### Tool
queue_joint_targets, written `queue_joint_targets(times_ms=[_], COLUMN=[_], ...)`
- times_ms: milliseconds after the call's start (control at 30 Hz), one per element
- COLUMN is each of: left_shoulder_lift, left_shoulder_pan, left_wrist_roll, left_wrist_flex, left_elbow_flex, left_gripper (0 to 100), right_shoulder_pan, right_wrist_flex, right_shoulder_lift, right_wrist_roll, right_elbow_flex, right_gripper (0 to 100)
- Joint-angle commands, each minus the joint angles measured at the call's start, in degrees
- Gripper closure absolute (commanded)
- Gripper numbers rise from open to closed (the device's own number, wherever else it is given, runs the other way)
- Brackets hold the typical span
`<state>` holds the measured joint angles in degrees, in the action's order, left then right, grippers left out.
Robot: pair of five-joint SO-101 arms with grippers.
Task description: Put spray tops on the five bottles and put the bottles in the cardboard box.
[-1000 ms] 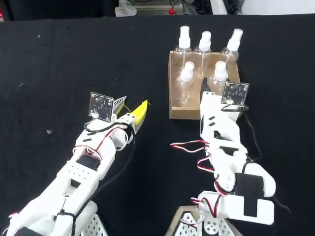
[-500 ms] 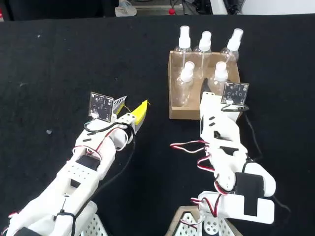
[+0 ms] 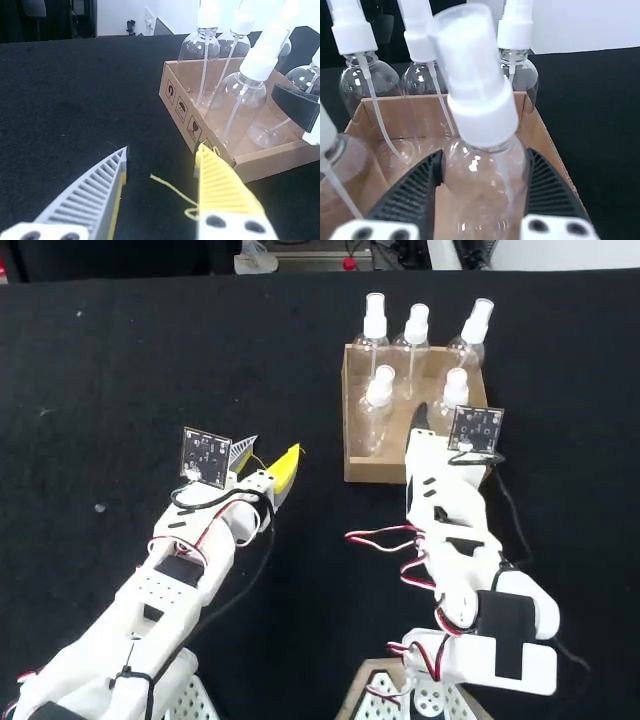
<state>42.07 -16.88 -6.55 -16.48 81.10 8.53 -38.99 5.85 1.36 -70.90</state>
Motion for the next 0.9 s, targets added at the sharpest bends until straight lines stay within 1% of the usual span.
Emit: queue_joint_targets(times_ms=[0, 100, 167, 233, 333, 467, 600, 867], left_shoulder_lift=[-0.1, -0.1, -0.1, -0.1, -0.1, -0.1, -0.1, -0.1], left_shoulder_pan=[0.0, 0.0, -0.1, -0.1, 0.0, 0.0, 0.0, 0.0], left_wrist_roll=[0.6, 0.6, 0.6, 0.6, 0.6, 0.6, 0.6, 0.6], left_wrist_flex=[-1.5, -1.5, -1.5, -1.5, -1.5, -1.5, -1.5, -1.5], left_elbow_flex=[-3.5, -3.4, -3.3, -3.4, -3.5, -3.5, -3.5, -3.5], left_gripper=[79, 79, 79, 79, 79, 79, 79, 79], right_shoulder_pan=[-0.8, -1.0, -1.1, -1.2, -1.2, -1.2, -1.2, -1.2], right_wrist_flex=[0.4, 0.4, 0.5, 0.5, 0.8, 6.8, 11.6, 11.0], right_shoulder_lift=[0.8, 0.5, 0.4, 0.3, 0.3, 0.3, 0.3, 0.8], right_wrist_roll=[0.4, 0.4, 0.4, 0.4, 0.4, 0.4, 0.2, 0.4], right_elbow_flex=[1.4, 1.4, 1.5, 1.5, 1.4, 3.4, 5.5, 5.1], right_gripper=[85.5, 90.0, 91.2, 89.4, 82.8, 75.6, 75.0, 75.0])
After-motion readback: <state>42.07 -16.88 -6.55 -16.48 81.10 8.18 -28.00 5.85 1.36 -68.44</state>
